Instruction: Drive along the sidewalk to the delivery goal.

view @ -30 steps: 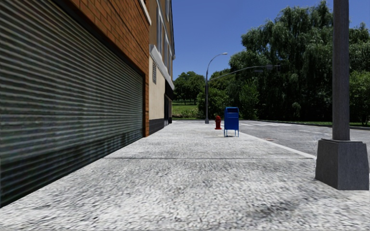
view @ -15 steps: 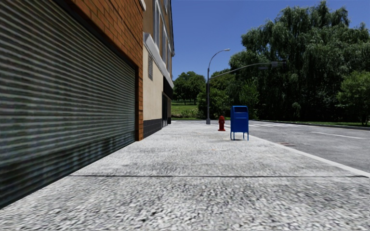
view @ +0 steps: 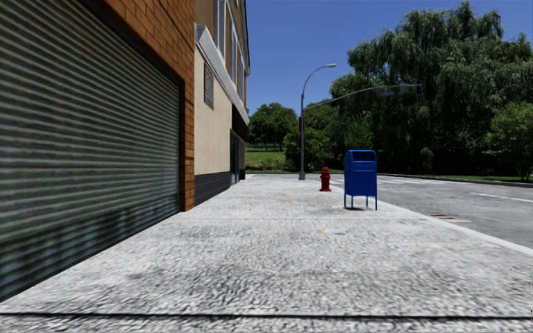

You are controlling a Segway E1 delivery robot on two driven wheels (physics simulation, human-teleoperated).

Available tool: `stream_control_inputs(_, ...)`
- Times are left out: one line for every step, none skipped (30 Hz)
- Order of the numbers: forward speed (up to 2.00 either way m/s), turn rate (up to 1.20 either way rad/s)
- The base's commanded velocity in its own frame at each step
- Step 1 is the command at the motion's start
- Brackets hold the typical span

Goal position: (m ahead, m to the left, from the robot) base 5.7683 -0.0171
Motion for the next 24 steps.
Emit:
stream_control_inputs(2.0,0.0)
stream_control_inputs(2.0,0.0)
stream_control_inputs(2.0,0.0)
stream_control_inputs(2.0,0.0)
stream_control_inputs(2.0,0.0)
stream_control_inputs(2.0,0.0)
stream_control_inputs(2.0,0.0)
stream_control_inputs(2.0,0.0)
stream_control_inputs(2.0,0.0)
stream_control_inputs(2.0,0.0)
stream_control_inputs(2.0,0.0)
stream_control_inputs(2.0,0.0)
stream_control_inputs(2.0,0.0)
stream_control_inputs(2.0,0.0)
stream_control_inputs(2.0,0.0)
stream_control_inputs(2.0,0.0)
stream_control_inputs(2.0,0.0)
stream_control_inputs(2.0,0.0)
stream_control_inputs(2.0,0.0)
stream_control_inputs(2.0,0.0)
stream_control_inputs(2.0,0.0)
stream_control_inputs(2.0,0.0)
stream_control_inputs(2.0,0.0)
stream_control_inputs(2.0,0.0)
